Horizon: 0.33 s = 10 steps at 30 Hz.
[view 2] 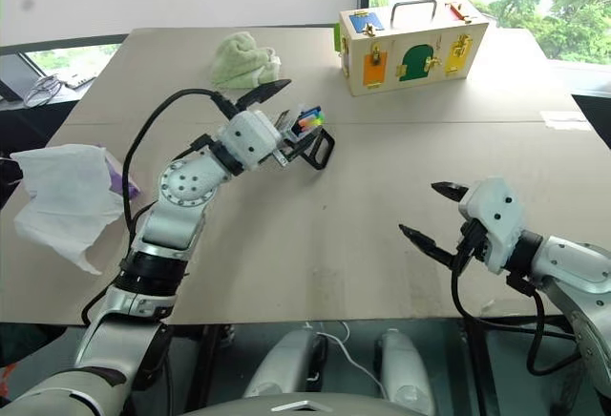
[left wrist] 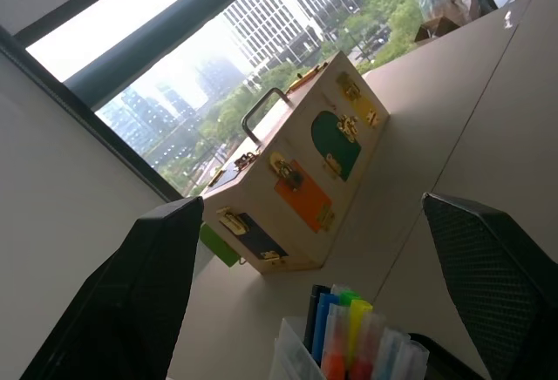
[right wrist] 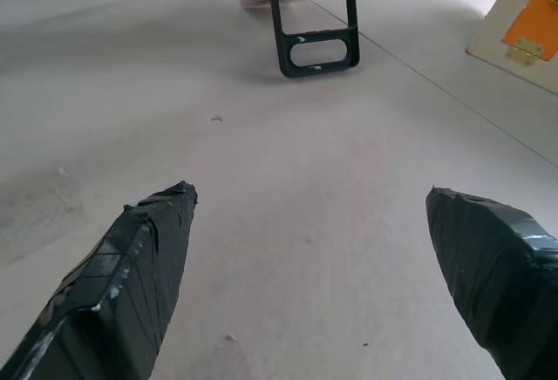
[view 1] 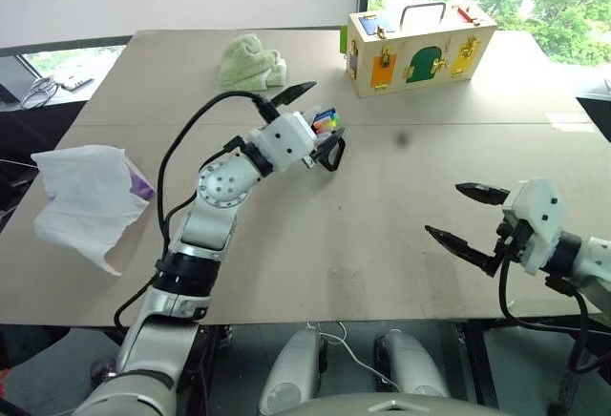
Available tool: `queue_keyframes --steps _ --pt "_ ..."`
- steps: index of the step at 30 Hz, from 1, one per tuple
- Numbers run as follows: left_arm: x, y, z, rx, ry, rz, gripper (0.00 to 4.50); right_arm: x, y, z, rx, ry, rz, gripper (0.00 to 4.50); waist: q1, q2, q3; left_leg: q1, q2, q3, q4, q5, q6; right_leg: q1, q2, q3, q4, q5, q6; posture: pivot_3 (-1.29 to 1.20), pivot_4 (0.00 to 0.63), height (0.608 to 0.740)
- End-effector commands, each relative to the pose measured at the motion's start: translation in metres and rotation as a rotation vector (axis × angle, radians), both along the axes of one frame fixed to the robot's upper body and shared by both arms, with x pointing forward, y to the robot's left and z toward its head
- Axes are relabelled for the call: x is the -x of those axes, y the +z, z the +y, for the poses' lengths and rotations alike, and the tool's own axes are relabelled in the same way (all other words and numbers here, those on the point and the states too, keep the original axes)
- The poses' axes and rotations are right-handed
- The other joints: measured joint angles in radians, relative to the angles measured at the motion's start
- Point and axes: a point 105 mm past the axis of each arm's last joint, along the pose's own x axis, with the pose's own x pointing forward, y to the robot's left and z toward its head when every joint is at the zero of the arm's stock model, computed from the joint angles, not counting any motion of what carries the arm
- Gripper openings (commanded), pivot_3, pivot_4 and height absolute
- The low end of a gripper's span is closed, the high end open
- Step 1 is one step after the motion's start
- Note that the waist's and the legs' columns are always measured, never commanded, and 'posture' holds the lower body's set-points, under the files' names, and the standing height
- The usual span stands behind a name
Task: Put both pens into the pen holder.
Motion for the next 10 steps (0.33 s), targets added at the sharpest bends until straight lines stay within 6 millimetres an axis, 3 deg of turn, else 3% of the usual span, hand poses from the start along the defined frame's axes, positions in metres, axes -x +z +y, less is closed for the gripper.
queue_keyframes --steps 1,5,10 --pt "0.024 -0.002 0.015 0.185 -0.078 0.246 4.37 -0.007 0.006 -0.005 0.036 -0.03 -0.057 4.5 -0.009 0.0 0.0 0.0 0.0 0.0 0.0 0.0 0.0 0.0 0.0 0.0 0.0 0.0 0.0 0.0 0.15 0.74" --pt "0.066 -0.043 0.045 0.214 -0.048 0.559 4.37 -0.015 0.002 -0.021 0.063 -0.102 -0.07 4.5 -0.027 0.001 0.0 0.001 0.001 0.0 -0.001 -0.001 0.001 0.0 0.0 0.001 0.0 0.0 0.0 0.0 0.15 0.74" --pt "0.091 -0.052 0.058 0.226 -0.014 0.658 4.37 -0.019 -0.001 -0.034 0.092 -0.149 -0.08 4.5 -0.008 0.0 0.0 0.0 0.0 -0.003 0.0 -0.001 0.001 0.002 0.0 0.0 -0.001 0.0 0.0 0.0 0.15 0.74"
